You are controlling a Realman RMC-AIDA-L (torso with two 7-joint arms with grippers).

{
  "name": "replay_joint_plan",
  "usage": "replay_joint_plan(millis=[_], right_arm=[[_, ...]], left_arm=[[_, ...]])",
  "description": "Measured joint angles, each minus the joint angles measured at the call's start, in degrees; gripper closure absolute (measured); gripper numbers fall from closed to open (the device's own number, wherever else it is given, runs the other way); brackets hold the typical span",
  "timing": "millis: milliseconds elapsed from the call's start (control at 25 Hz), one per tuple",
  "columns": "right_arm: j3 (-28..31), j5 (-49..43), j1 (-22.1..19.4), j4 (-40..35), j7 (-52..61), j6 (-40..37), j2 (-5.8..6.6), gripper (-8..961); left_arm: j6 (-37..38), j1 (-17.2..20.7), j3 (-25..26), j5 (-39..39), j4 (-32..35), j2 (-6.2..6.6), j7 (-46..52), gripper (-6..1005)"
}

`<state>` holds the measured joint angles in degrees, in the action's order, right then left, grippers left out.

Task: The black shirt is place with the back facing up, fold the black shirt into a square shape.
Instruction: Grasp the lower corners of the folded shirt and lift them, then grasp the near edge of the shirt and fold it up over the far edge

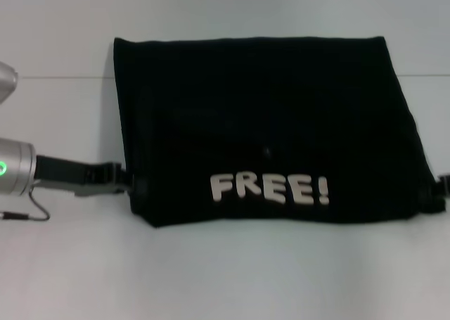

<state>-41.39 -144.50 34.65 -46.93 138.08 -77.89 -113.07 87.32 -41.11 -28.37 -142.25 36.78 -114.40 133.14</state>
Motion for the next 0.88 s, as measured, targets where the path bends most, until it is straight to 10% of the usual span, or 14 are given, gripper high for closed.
replay_joint_plan(millis=[480, 880], right_arm=[[1.83, -2.18, -8.56, -8.11, -1.98, -24.56, 1.06, 886], [13.91, -1.55, -7.28, -7.45, -9.69, -31.83, 3.04, 885]], left_arm=[[22.77, 2.70, -0.22, -10.35, 3.70, -0.27, -2.16, 954], [29.61, 3.15, 7.78, -9.57, 4.72, 0.93, -7.76, 956]])
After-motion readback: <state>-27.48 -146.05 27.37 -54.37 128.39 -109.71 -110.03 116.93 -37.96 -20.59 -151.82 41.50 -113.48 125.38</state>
